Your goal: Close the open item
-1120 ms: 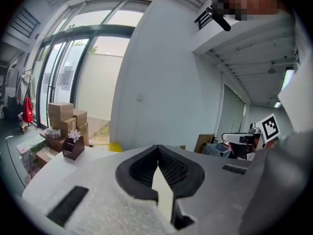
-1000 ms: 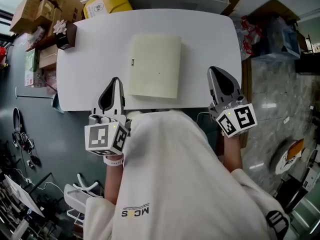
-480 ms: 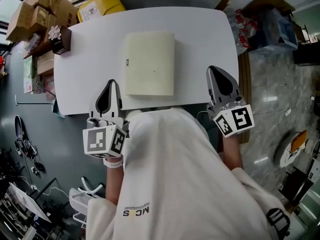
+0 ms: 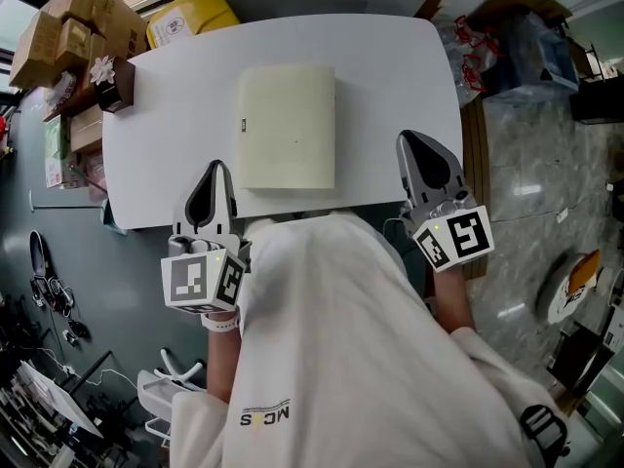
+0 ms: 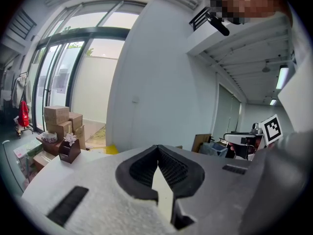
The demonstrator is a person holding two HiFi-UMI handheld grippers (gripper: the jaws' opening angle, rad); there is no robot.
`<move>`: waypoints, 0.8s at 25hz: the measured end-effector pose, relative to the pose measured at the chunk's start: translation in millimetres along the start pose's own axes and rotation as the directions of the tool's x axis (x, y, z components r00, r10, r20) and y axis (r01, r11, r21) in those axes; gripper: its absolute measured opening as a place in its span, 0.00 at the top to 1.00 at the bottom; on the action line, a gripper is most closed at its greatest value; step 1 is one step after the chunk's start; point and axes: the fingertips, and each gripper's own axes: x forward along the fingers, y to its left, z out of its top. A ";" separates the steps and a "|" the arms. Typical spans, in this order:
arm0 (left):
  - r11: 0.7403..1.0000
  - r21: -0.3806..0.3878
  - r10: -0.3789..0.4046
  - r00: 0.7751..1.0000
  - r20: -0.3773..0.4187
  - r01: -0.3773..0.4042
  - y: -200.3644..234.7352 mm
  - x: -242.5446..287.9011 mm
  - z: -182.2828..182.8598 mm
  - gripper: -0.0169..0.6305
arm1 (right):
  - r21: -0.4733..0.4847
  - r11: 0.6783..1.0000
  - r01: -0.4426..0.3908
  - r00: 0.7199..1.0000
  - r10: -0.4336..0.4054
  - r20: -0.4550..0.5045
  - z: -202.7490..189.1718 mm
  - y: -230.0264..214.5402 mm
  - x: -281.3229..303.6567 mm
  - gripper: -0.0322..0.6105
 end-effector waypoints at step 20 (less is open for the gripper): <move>1.000 -0.005 -0.018 1.000 -0.010 0.018 -13.6 4.4 -4.0 0.94 | 0.015 0.999 -0.042 0.999 0.042 0.010 5.5 6.3 2.1 0.93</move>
